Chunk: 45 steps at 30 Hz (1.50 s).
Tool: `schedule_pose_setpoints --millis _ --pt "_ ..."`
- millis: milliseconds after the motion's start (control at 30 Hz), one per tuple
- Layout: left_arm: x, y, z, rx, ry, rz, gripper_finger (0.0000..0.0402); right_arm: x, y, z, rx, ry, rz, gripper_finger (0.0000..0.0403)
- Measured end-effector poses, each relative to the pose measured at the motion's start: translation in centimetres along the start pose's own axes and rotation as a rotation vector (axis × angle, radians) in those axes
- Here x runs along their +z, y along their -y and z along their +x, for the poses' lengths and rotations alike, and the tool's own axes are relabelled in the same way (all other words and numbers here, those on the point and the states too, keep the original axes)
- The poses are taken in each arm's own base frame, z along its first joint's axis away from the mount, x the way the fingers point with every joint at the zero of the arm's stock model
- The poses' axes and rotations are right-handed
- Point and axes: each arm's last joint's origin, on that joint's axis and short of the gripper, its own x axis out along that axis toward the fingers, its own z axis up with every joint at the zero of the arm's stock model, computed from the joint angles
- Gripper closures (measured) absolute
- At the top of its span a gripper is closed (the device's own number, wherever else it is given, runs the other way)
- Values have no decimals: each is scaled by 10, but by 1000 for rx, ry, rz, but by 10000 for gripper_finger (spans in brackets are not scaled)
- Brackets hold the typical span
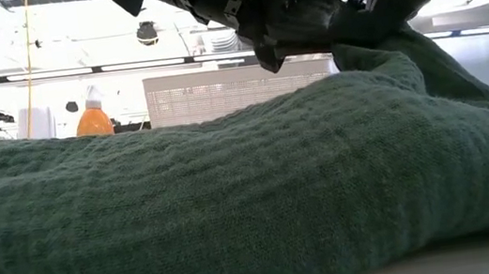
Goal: Fold laundry
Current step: Fold the green polo shirt from the white laundry organizer
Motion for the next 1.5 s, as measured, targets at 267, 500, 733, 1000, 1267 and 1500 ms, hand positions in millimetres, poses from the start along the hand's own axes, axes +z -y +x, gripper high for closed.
schedule_pose_setpoints --millis 267,500,733,1000,1267,1500 --pt "22 -1 -22 46 23 54 384 21 -3 -22 -46 -69 -20 344" --pt "58 5 -84 127 -1 137 394 41 -14 -51 -117 -48 -52 342" --pt "70 30 -153 208 -97 115 399 28 -18 -70 -317 -159 -104 323" --pt "48 83 -201 288 -165 107 399 -2 -36 -62 -338 -172 11 237" --pt "18 109 -211 340 -162 65 400 -23 -58 -48 -255 -92 95 161" --pt "8 117 -214 321 -154 8 401 -28 -73 -45 -166 -17 149 158"
